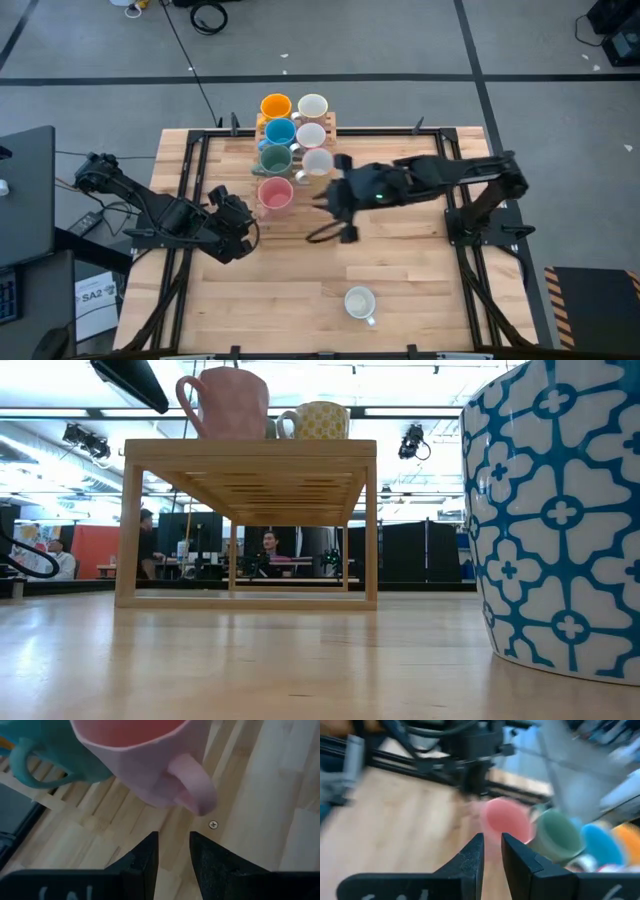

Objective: Place coffee mugs
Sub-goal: Put the light blue mug on the shelf

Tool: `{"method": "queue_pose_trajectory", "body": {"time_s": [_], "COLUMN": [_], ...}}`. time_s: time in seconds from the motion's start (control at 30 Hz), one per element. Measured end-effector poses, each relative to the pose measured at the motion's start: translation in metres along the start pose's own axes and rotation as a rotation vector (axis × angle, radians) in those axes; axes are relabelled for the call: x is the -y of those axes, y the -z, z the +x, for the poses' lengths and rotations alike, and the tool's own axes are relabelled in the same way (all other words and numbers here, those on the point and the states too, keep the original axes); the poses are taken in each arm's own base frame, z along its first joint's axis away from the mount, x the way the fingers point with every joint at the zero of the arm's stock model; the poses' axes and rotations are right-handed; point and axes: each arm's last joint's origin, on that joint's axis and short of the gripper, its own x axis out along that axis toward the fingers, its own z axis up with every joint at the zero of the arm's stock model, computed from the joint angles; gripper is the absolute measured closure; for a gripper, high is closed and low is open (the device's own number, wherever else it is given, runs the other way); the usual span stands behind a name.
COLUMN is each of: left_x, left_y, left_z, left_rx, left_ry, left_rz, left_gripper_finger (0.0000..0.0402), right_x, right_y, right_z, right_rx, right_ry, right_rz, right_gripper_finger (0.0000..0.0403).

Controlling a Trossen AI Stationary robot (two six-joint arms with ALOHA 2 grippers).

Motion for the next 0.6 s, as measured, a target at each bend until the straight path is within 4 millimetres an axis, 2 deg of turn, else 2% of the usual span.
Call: {"method": "queue_pose_trajectory", "body": {"time_s": [0.13,0.27,0.43,0.6], "left_x": [0.0,0.0,0.0,0.0], "left_y": [0.0,0.0,0.0,0.0], "left_z": [0.0,0.0,0.0,0.0], "left_rx": [-0.007,-0.007,-0.007,-0.007], "left_ry": [0.007,0.007,0.007,0.007], "left_rz": [0.0,0.0,0.0,0.001], "left_gripper_finger": [0.0285,0.0285,0.0285,0.0285], "right_x": [-0.008,-0.018,-0.033,-0.05], "right_y": [0.003,0.007,0.007,0.008], "right_z": [-0.032,-0.052,-0.058,-0.048], "right_rx": [-0.039,-0.091,-0.118,-0.156], "right_ry": [-0.143,-0.284,-0.375,-0.43], "right_rz": [0.156,0.288,0.291,0.264], "right_gripper_finger": [0.033,0.033,0.0315,0.0274]}}
